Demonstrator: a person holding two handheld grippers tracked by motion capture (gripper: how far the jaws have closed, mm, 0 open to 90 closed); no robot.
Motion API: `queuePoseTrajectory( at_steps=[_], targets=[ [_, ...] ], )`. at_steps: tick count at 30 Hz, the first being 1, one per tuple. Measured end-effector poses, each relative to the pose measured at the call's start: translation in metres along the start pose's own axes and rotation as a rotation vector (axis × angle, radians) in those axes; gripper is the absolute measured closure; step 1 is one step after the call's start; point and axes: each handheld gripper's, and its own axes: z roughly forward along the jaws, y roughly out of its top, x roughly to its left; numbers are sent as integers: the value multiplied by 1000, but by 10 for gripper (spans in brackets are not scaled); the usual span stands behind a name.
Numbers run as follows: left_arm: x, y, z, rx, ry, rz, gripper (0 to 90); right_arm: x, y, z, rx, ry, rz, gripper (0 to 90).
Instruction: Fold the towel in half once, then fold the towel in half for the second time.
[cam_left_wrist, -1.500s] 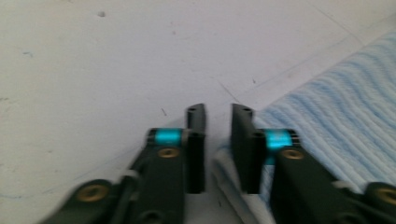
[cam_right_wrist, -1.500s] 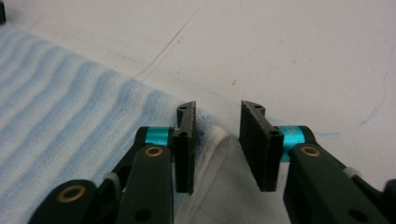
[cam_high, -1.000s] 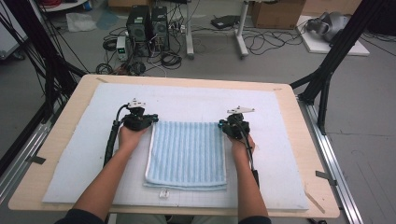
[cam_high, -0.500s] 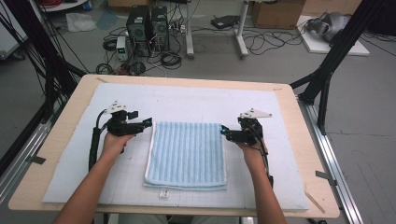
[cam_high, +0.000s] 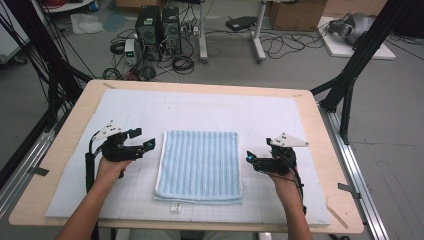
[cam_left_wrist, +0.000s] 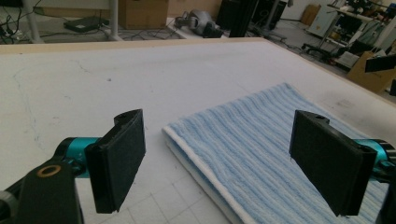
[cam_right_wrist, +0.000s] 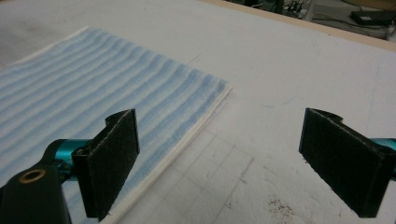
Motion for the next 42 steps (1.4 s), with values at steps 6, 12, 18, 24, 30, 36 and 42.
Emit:
queuePoseTrajectory(
  at_steps=[6,12,18,24,30,36,42],
  targets=[
    [-2,-1,0,13,8,10,190,-3,1,-8,-14,-3,7,113],
    [-2,-1,2,12,7,11,190,-5,-1,-10,-14,-7,17,113],
    [-2,-1,3,16,-1,1,190,-5,-2,-9,-9,-7,16,113],
    [2,0,4,5,-10,-31,187,-5,-3,-8,-5,2,22,113],
    [4,8,7,13,5,-28,188,-6,-5,-8,3,10,23,112],
    [7,17,23,53,23,-9,196,-6,-4,-8,-5,17,30,112],
    [11,27,47,128,61,31,242,-6,-4,-7,-4,27,34,113]
  ],
)
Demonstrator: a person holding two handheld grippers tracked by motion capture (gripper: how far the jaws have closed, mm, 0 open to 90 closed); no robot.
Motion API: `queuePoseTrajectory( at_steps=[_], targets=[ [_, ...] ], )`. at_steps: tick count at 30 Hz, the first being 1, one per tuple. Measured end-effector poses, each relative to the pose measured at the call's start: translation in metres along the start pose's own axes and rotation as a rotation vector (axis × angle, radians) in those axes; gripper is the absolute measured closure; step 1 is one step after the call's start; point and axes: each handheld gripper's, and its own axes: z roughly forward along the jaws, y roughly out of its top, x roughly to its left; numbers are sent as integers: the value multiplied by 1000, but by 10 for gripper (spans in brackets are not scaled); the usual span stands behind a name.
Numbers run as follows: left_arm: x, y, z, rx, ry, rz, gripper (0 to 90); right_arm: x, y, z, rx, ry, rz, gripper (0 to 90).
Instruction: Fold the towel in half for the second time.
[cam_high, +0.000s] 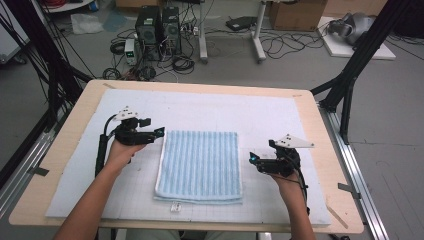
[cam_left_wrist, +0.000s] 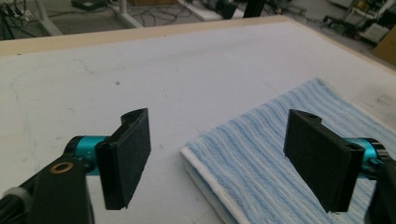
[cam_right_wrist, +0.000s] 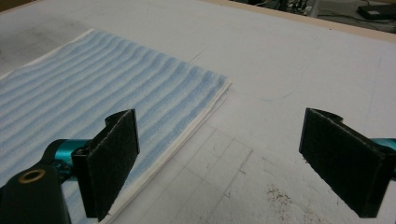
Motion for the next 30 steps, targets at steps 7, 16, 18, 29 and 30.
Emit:
queuePoseTrajectory(
  at_steps=[7,16,18,29,30],
  targets=[
    [7,-4,27,65,36,1,309,0,0,0,0,1,3,112],
    [9,-16,46,131,71,19,338,-2,-1,1,4,3,9,112],
    [8,-18,49,152,73,41,409,-2,-1,1,8,1,7,113],
    [-5,-21,57,226,45,169,822,-2,-2,2,15,2,9,113],
    [-6,-21,57,226,42,166,837,-1,-2,2,16,4,10,113]
  ],
)
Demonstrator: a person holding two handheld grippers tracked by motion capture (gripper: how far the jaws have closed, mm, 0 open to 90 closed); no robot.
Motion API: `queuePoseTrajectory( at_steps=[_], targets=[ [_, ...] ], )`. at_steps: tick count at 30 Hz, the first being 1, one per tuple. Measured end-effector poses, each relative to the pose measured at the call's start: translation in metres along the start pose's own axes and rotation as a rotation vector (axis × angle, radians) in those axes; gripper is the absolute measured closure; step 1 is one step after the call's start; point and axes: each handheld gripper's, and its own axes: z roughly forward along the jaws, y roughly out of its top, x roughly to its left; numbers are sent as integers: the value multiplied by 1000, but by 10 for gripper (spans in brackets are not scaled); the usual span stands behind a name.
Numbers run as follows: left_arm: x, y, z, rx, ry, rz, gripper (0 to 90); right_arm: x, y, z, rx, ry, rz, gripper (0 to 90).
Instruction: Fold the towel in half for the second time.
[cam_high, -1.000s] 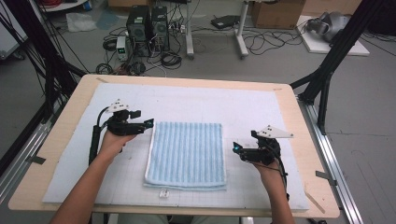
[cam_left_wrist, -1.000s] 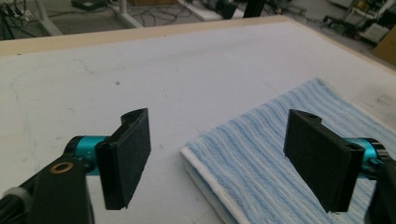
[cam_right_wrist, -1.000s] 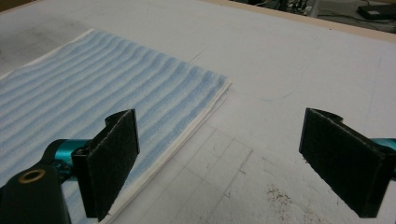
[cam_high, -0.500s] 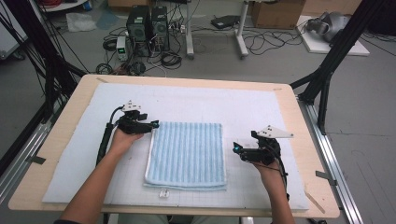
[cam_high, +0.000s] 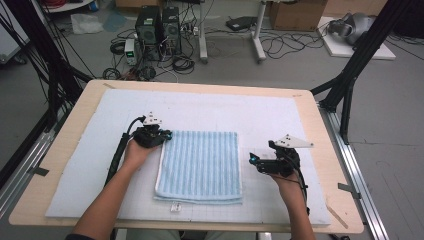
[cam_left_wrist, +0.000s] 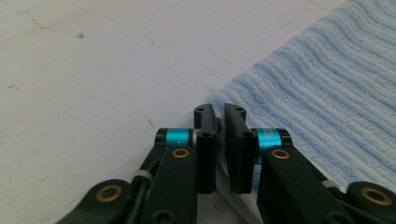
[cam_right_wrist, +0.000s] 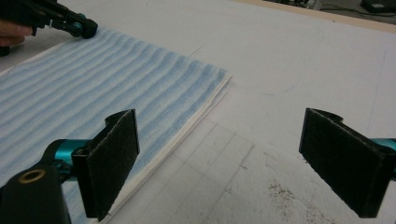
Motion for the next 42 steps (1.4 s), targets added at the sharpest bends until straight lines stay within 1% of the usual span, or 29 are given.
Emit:
queuePoseTrajectory(
  at_steps=[1,2,9,12,13,14,17,18,19,20,21,22,23,25,26,27,28,29,30,32,33,34,35,36,37,39,40,41,42],
  targets=[
    [1,0,0,-3,-5,-18,848,0,0,1,0,1,-1,113],
    [1,0,0,-3,-5,-18,853,0,0,1,0,1,-1,113],
    [4,-1,0,-9,-19,-87,862,3,3,11,25,13,-3,112],
    [5,-1,0,-6,-24,-92,862,4,10,20,28,34,2,113],
    [5,-1,0,-7,-23,-98,862,4,10,20,28,34,2,113],
    [4,-1,0,-14,-21,-111,863,4,14,26,29,39,-5,113],
    [5,-1,0,-11,-24,-109,863,2,19,34,35,42,5,113],
    [5,-1,0,-12,-23,-108,863,0,22,44,54,43,12,113],
    [5,-1,0,-11,-22,-109,863,-1,24,49,67,46,15,113],
    [5,-1,0,-8,-22,-104,863,-1,24,49,67,46,15,113],
    [5,-1,0,-9,-23,-106,863,-3,27,60,89,50,26,116],
    [6,-1,0,-6,-23,-103,863,-3,27,60,89,50,26,116],
    [6,-2,0,-7,-25,-102,863,-6,29,71,114,49,31,154],
    [6,-2,0,-8,-26,-103,863,-10,32,82,126,52,42,163],
    [6,-2,0,-8,-26,-103,863,-10,32,82,126,52,42,163],
    [6,-2,0,-9,-26,-105,863,-10,34,87,142,45,47,175],
    [6,-2,0,-10,-28,-106,863,-11,35,92,143,41,37,217],
    [6,-2,0,-9,-28,-108,863,-12,37,101,158,27,38,257],
    [6,-2,0,-15,-29,-117,863,-12,37,101,158,27,38,257],
    [6,-2,0,-16,-33,-116,863,-15,38,110,177,28,44,293],
    [7,-2,0,-14,-34,-117,863,-17,35,116,179,21,54,338],
    [7,-2,0,-14,-36,-119,863,-17,35,116,179,21,54,338],
    [7,-2,0,-19,-40,-128,864,-19,32,122,197,21,67,385],
    [7,-2,0,-19,-40,-128,863,-19,32,122,197,21,67,385],
    [8,-2,0,-17,-44,-128,863,-19,30,125,214,19,58,431],
    [8,-2,0,-17,-45,-132,864,-18,31,125,211,34,48,535],
    [8,-2,0,-17,-46,-134,864,-16,31,125,219,21,23,558],
    [8,-2,0,-17,-44,-131,864,-15,31,126,222,17,9,613],
    [8,-2,0,-17,-44,-131,864,-13,32,126,226,32,1,670]
  ],
)
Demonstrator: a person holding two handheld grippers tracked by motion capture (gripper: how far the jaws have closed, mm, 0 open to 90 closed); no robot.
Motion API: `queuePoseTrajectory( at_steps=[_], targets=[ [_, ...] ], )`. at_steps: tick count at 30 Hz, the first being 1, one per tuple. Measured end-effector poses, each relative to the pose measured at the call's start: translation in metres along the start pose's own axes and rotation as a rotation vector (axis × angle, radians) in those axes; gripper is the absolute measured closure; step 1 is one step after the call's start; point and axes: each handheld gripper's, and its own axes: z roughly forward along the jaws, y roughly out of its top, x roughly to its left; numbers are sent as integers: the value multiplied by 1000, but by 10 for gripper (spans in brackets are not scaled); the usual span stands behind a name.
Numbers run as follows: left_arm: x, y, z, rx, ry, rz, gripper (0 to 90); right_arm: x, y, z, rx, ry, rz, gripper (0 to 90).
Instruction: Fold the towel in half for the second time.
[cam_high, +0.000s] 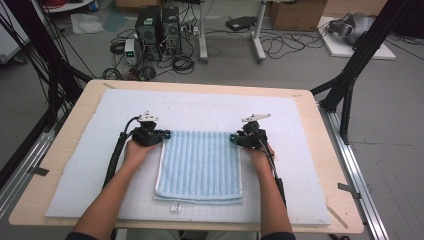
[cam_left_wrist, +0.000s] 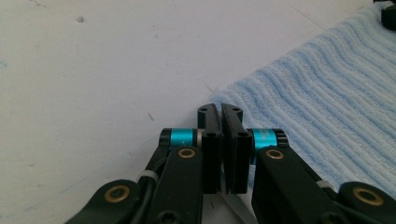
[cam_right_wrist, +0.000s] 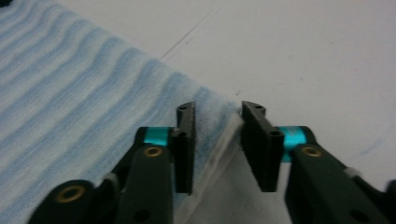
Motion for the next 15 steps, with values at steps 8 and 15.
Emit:
queuePoseTrajectory(
  at_steps=[8,15],
  targets=[
    [4,0,-1,-5,-16,-41,871,6,4,0,21,1,-27,849],
    [16,19,-11,-129,-23,-101,873,5,21,-7,-43,-54,-21,860]
  ],
)
